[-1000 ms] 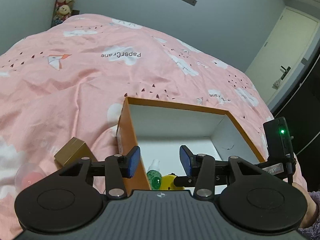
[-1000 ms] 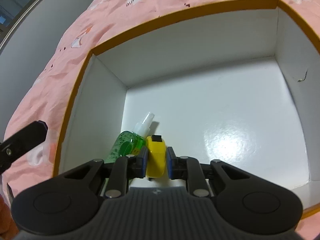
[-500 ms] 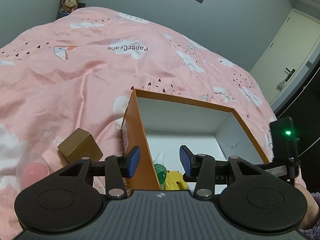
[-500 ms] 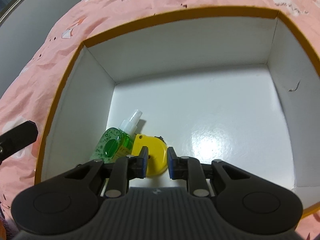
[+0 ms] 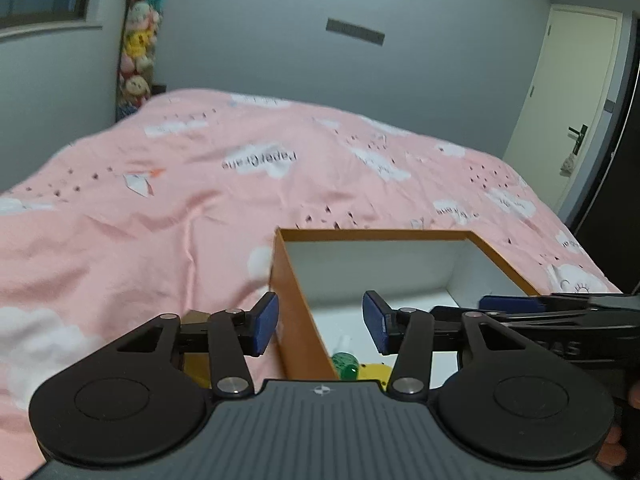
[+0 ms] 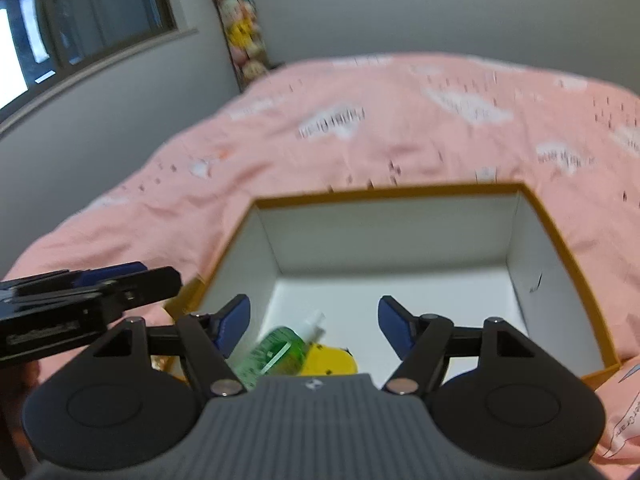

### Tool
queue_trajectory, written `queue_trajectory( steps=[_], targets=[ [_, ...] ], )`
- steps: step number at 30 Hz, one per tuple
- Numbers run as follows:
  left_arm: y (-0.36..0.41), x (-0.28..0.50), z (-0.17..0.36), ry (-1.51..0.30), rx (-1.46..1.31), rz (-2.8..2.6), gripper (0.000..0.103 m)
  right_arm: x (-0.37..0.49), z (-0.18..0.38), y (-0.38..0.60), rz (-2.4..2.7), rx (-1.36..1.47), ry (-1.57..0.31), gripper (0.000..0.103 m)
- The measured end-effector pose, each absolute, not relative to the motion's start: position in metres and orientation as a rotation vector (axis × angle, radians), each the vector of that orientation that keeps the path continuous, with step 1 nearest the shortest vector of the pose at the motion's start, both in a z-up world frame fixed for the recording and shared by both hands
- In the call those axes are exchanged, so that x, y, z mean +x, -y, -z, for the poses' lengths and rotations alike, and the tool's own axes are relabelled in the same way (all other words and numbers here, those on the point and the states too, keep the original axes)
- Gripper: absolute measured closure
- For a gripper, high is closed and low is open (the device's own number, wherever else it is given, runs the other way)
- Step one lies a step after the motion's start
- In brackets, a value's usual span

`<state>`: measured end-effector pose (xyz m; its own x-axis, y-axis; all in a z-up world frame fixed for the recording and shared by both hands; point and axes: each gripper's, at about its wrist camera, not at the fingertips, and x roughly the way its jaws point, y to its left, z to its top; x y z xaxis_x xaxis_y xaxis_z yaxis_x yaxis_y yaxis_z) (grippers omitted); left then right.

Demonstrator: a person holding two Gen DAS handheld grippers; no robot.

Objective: Organize rigid objects
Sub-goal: 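Lower both items into the box and open both tools, then grasp the pink lotion bottle with left tool while right tool grasps yellow-capped tube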

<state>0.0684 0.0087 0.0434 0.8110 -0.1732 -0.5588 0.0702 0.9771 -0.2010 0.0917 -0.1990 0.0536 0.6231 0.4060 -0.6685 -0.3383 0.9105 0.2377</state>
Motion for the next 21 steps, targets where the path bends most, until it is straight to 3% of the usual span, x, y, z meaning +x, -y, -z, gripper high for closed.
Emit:
queue_trajectory(
  steps=[1,3,7,11,21],
  targets=[
    [-0.010,0.066,-0.044,-0.606,-0.168,0.134,0.045,0.086,-0.057,0.199,-0.435,0.091,-0.767,0.029],
    [-0.010,0.060,-0.045,-0.593,-0.129,0.145,0.032,0.073,-0.063,0.198,-0.451,0.088,-0.729,0.026],
    [-0.015,0.048,-0.042,-0.598,-0.096,0.117,0.029,0.055,-0.067,0.187,-0.487,0.071,-0.706,0.020],
    [-0.029,0.039,-0.035,-0.650,-0.141,0.078,0.016,0.041,-0.063,0.173,-0.531,0.037,-0.736,0.014],
    [-0.080,0.024,-0.003,-0.882,-0.264,0.043,0.017,0.034,-0.029,0.131,-0.584,-0.121,-0.930,0.011]
  ],
)
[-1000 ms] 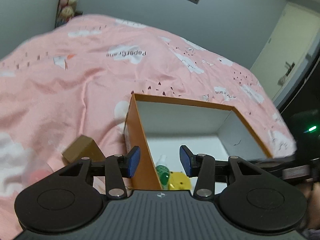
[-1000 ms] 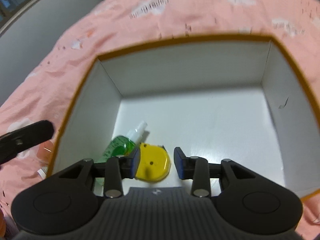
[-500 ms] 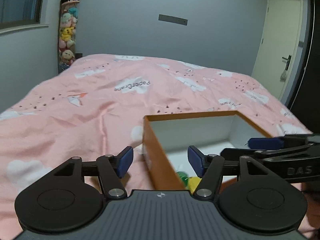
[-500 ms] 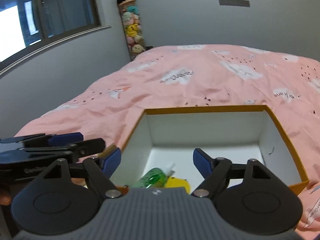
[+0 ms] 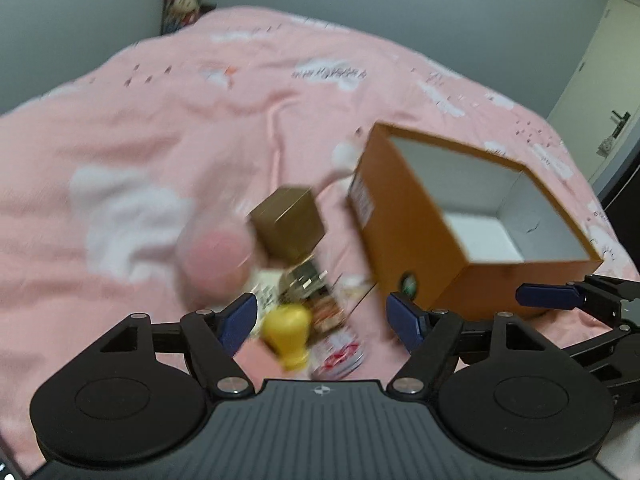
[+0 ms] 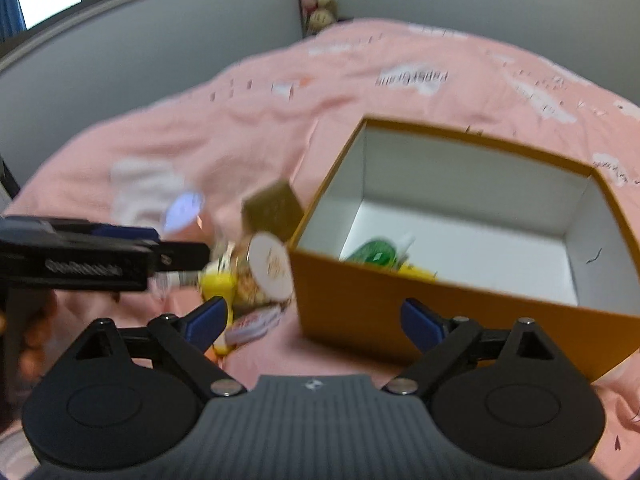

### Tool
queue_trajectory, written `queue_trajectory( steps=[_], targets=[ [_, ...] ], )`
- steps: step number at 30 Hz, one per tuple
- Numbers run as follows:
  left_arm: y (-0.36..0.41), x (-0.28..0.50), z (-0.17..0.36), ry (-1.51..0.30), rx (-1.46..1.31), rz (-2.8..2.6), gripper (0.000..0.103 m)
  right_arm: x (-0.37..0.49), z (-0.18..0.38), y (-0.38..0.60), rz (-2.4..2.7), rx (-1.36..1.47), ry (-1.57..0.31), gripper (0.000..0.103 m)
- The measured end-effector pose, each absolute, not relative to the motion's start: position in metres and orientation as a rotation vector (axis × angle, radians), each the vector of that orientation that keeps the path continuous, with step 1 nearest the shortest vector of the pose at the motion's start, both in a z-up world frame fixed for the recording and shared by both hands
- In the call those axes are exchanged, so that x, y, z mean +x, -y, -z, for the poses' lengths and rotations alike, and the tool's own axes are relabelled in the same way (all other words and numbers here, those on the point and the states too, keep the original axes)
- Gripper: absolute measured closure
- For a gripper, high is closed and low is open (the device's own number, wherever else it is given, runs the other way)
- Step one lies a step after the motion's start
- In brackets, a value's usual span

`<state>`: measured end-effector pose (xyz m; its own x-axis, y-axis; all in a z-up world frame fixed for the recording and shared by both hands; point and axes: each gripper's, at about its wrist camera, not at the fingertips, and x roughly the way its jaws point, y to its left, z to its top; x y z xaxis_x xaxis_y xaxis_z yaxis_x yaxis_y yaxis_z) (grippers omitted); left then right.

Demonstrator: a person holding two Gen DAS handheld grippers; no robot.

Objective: Organize rigid objects
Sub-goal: 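Grasp the pink lotion bottle with left tool while right tool grasps yellow-capped tube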

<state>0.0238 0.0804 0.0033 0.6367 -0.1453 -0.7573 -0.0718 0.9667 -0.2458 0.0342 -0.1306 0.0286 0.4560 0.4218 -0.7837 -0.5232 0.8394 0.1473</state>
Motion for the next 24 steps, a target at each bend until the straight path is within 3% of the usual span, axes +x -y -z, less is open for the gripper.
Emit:
queue_trajectory(
  steps=[6,13,24],
  targets=[
    [-0.102,0.012,0.011,-0.981,-0.272,0.010,0.020,0.030,-0.011,0.110,-0.651,-0.160,-1.000,0.011],
    [-0.102,0.013,0.021,-1.042,-0.237,-0.018,0.020,0.033,0.005,0.088,-0.772,-0.202,-1.065,0.029],
    [-0.080,0.035,0.058,-1.148,-0.066,-0.050,0.010,0.046,0.025,0.083,-0.766,-0.179,-1.158,0.030]
  ],
)
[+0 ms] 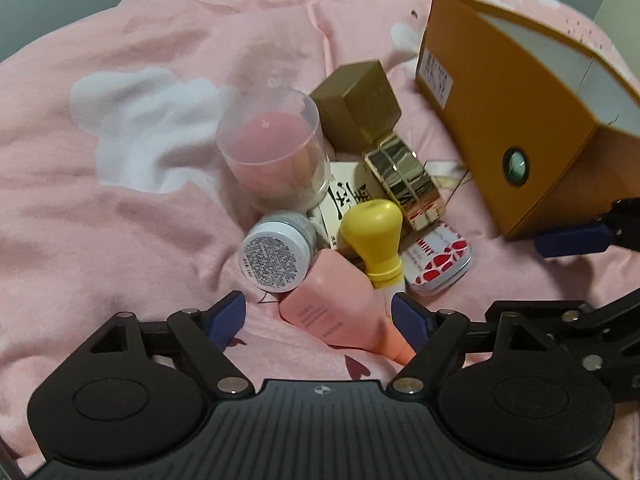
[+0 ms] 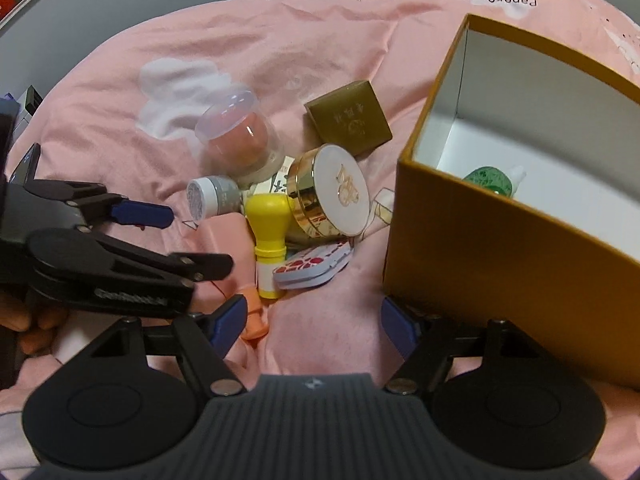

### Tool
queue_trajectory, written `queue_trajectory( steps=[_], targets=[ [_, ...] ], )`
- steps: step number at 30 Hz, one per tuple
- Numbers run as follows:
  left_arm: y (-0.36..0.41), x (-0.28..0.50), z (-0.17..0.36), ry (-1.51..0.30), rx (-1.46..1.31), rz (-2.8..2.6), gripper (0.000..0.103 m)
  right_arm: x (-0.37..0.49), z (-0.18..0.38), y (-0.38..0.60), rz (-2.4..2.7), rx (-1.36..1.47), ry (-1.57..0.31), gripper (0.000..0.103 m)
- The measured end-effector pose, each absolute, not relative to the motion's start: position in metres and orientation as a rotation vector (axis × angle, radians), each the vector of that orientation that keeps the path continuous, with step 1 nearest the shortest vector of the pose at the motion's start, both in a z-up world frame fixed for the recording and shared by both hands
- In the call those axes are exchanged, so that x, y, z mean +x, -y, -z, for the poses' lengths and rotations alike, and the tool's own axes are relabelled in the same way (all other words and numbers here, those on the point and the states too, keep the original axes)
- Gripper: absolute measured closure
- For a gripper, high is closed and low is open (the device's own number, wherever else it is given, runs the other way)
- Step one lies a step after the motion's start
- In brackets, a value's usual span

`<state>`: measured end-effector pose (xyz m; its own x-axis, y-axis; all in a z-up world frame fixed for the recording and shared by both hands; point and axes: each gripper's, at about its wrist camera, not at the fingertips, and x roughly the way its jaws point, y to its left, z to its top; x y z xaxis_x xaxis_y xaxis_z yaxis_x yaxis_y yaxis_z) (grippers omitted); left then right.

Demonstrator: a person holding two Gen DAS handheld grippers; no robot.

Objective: Organize rigid objects
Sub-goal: 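Grasp the pink lotion bottle with left tool while right tool grasps yellow-capped tube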

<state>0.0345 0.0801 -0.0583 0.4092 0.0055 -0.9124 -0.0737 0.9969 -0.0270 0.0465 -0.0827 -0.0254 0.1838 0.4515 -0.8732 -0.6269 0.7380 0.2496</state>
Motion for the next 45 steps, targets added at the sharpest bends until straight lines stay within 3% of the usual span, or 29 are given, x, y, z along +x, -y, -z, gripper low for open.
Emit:
queue_trajectory(
  steps=[17,21,23,32,37,45],
  targets=[
    [-0.069,0.067,0.093,-1.285,-0.003,0.017,0.013,0.058,0.037,0.095,-0.735,-0.091,-1.181,0.030],
    [-0.069,0.062,0.089,-1.256,-0.012,0.000,0.025,0.058,0.036,0.097,-0.745,-0.061,-1.179,0.029],
    [-0.072,0.055,0.081,-1.224,-0.034,-0.004,0.026,0.056,0.035,0.097,-0.754,-0.053,-1.170,0.030],
    [-0.087,0.019,0.037,-1.071,-0.134,-0.002,0.029,0.047,0.025,0.089,-0.888,-0.041,-1.119,0.053],
    [-0.094,0.009,0.011,-0.988,-0.065,-0.069,0.029,0.045,0.023,0.076,-0.950,-0.101,-1.111,0.071],
    [-0.115,0.013,0.018,-1.004,-0.091,-0.140,0.029,0.064,0.025,0.038,-1.025,-0.200,-1.096,0.072]
  ],
)
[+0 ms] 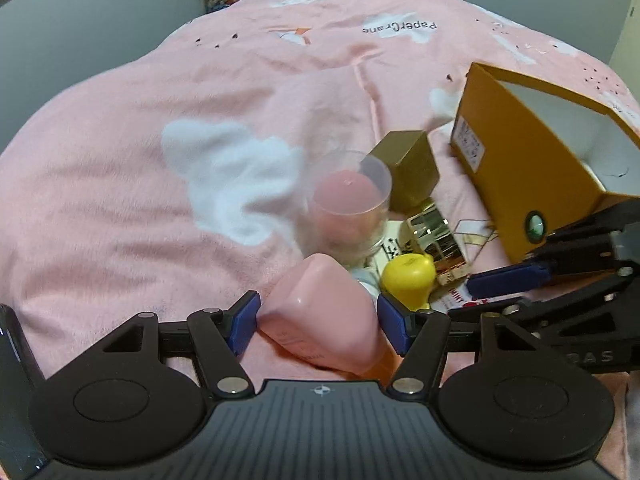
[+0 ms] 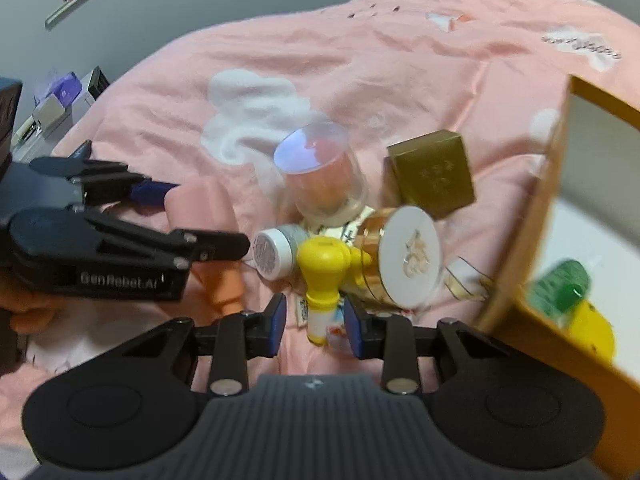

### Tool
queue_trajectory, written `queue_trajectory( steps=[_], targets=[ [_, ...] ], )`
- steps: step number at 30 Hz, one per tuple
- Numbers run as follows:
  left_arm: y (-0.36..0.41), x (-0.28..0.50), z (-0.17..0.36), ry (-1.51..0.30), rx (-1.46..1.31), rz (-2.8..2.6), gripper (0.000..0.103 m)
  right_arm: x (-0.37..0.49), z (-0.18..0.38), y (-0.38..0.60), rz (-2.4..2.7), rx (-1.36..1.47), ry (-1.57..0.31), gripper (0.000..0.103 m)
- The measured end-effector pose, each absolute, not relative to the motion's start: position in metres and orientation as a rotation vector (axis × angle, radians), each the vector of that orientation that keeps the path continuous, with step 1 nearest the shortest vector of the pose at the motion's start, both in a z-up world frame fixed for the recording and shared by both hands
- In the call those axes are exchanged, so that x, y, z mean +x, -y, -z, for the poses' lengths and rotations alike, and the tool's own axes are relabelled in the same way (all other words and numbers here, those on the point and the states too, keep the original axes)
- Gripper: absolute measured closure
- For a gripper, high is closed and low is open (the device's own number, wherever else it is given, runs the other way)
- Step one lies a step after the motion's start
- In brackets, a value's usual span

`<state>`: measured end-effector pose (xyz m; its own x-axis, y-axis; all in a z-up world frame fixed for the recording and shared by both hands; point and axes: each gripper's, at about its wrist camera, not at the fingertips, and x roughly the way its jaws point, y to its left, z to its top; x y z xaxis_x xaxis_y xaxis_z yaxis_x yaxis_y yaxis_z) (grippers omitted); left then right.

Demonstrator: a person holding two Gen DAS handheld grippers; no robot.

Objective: Organize rigid objects
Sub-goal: 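Grasp the pink lotion bottle with left tool while right tool grasps yellow-capped tube, then carry the pink bottle and yellow-capped tube over the orange box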

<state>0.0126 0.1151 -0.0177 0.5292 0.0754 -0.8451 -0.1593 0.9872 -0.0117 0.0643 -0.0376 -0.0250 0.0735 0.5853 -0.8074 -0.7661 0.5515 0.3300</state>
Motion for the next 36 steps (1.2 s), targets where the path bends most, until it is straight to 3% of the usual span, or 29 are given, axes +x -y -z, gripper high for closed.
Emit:
queue_trajectory(
  steps=[9,14,19,36],
  targets=[
    [-0.121,0.012,0.024,-0.996,-0.112,-0.132,0.029,0.070,0.053,-0.004,-1.036,-0.347,-1.129,0.066],
    [-0.119,0.012,0.025,-0.990,-0.101,-0.135,0.029,0.078,0.065,-0.017,-1.009,-0.365,-1.151,0.077],
    [-0.120,0.010,0.024,-0.975,-0.111,-0.132,0.029,0.082,0.065,-0.014,-1.011,-0.324,-1.159,0.078],
    [-0.101,0.000,-0.022,-0.815,-0.146,-0.086,0.030,0.060,-0.022,0.053,-0.978,-0.111,-0.934,0.079]
  ],
)
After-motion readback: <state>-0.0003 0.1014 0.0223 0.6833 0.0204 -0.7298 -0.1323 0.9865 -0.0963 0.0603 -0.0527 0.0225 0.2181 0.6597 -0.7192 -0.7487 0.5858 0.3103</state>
